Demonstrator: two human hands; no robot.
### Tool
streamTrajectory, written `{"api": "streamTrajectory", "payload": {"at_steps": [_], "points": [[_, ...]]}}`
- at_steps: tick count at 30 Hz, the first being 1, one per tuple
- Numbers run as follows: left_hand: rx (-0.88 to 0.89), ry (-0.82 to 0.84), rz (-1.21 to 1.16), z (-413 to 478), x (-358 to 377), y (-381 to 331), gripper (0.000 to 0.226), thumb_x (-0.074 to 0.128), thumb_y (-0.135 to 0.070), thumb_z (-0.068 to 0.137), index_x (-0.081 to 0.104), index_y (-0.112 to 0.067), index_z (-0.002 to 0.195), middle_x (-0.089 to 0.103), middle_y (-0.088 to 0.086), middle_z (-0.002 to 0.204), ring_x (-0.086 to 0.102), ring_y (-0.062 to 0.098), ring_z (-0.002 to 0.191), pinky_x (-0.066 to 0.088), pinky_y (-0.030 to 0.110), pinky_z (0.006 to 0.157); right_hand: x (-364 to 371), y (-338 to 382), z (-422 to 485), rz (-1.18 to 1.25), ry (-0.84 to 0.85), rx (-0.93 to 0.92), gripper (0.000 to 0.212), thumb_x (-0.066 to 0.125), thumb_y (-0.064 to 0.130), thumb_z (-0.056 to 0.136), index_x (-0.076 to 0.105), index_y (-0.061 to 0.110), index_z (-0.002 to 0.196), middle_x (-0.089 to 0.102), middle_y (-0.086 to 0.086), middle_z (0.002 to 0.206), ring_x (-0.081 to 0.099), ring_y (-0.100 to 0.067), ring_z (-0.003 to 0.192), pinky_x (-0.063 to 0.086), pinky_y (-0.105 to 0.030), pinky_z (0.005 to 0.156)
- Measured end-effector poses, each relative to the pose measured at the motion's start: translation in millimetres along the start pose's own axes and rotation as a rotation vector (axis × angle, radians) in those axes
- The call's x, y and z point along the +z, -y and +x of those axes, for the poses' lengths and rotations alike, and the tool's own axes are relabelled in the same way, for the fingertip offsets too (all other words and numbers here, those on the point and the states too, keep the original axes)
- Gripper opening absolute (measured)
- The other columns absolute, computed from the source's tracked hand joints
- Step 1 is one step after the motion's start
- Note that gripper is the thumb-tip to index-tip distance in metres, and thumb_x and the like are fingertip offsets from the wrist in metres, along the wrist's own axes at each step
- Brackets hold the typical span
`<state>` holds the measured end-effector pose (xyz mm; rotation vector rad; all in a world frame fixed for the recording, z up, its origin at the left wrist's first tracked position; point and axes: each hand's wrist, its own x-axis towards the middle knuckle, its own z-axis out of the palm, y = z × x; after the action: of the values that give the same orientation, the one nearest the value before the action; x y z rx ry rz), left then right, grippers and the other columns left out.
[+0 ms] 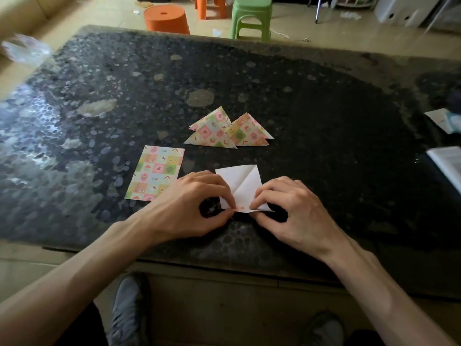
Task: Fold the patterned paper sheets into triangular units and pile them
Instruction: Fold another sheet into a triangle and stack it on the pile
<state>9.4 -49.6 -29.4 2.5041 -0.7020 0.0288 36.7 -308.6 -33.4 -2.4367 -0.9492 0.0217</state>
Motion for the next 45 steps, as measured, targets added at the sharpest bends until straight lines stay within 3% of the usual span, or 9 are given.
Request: {"api": "streamTrajectory", "payload": {"at_steps": [3, 8, 15, 20, 27, 31, 35, 42, 45], "points": [[0.016, -0.029, 0.062, -6, 7, 2, 0.022, 0.066, -0.050, 0.095, 0.077, -0.033, 0.105, 0.066, -0.019, 0.116, 0.059, 0.003, 0.111, 0.051, 0.036, 0.092, -1, 1, 1, 0.022, 0.005, 0.003, 0.008, 0.074, 0.038, 0.089, 0.076, 0.033, 0.096, 0.065, 0.018, 0.104, 0.057, -0.006, 0.107, 0.045, -0.036, 0.088], [0.024, -0.080, 0.099, -12, 13, 0, 0.019, 0.066, -0.040, 0.096, 0.079, -0.028, 0.101, 0.069, -0.015, 0.114, 0.064, 0.007, 0.110, 0.051, 0.037, 0.093, -4, 3, 2, 0.049, 0.037, 0.028, 0.010, 0.075, 0.040, 0.089, 0.078, 0.034, 0.096, 0.066, 0.019, 0.101, 0.056, -0.005, 0.103, 0.045, -0.034, 0.090], [-0.080, -0.131, 0.080, -10, 16, -6, 0.020, 0.065, -0.044, 0.094, 0.077, -0.028, 0.095, 0.065, -0.016, 0.109, 0.058, 0.008, 0.108, 0.049, 0.037, 0.090, -5, 0, 4, 0.158, 0.032, 0.130, 0.013, 0.075, 0.046, 0.089, 0.079, 0.035, 0.095, 0.064, 0.020, 0.093, 0.054, -0.005, 0.102, 0.047, -0.029, 0.088], [-0.195, -0.130, 0.047, -7, 19, -8, 0.026, 0.057, -0.051, 0.094, 0.073, -0.031, 0.094, 0.057, -0.015, 0.108, 0.050, 0.008, 0.105, 0.046, 0.035, 0.088, 1, 3, 6, 0.199, 0.049, 0.222, 0.023, 0.069, 0.056, 0.090, 0.076, 0.035, 0.095, 0.061, 0.020, 0.096, 0.048, -0.001, 0.106, 0.039, -0.019, 0.088], [-0.218, -0.111, 0.098, -4, 21, -8, 0.037, 0.045, -0.060, 0.096, 0.069, -0.032, 0.093, 0.054, -0.016, 0.107, 0.048, 0.010, 0.102, 0.043, 0.033, 0.086, 17, 13, 14, 0.178, 0.027, 0.268, 0.027, 0.062, 0.058, 0.094, 0.076, 0.036, 0.102, 0.057, 0.018, 0.090, 0.044, -0.007, 0.099, 0.036, -0.034, 0.093], [-0.286, -0.120, 0.103, -3, 21, -9, 0.039, 0.045, -0.064, 0.092, 0.071, -0.034, 0.090, 0.052, -0.016, 0.107, 0.047, 0.010, 0.104, 0.044, 0.037, 0.091, 16, 12, 19, 0.273, -0.043, 0.347, 0.019, 0.066, 0.051, 0.094, 0.076, 0.036, 0.099, 0.061, 0.022, 0.089, 0.050, -0.002, 0.098, 0.040, -0.027, 0.083], [-0.398, -0.085, 0.038, -1, 14, -10, 0.031, 0.055, -0.067, 0.084, 0.070, -0.040, 0.083, 0.050, -0.019, 0.106, 0.042, 0.005, 0.106, 0.031, 0.028, 0.091, 15, 14, 21, 0.301, -0.095, 0.380, 0.016, 0.073, 0.050, 0.091, 0.074, 0.035, 0.096, 0.069, 0.022, 0.090, 0.061, 0.006, 0.091, 0.042, -0.011, 0.071], [-0.466, -0.060, 0.033, 3, 10, -14, 0.022, 0.061, -0.066, 0.084, 0.064, -0.045, 0.079, 0.048, -0.019, 0.105, 0.040, 0.005, 0.106, 0.024, 0.027, 0.088, -7, -5, 21, 0.305, -0.017, 0.413, 0.014, 0.075, 0.051, 0.088, 0.078, 0.037, 0.086, 0.071, 0.018, 0.077, 0.065, 0.000, 0.074, 0.043, -0.018, 0.064], [-0.490, -0.040, 0.034, 5, 9, -14, 0.024, 0.064, -0.066, 0.083, 0.066, -0.043, 0.077, 0.047, -0.019, 0.104, 0.039, 0.005, 0.104, 0.027, 0.028, 0.089, -4, -3, 21, 0.280, -0.055, 0.461, 0.015, 0.077, 0.048, 0.088, 0.076, 0.035, 0.082, 0.067, 0.018, 0.069, 0.060, 0.005, 0.068, 0.039, -0.010, 0.057]]}}
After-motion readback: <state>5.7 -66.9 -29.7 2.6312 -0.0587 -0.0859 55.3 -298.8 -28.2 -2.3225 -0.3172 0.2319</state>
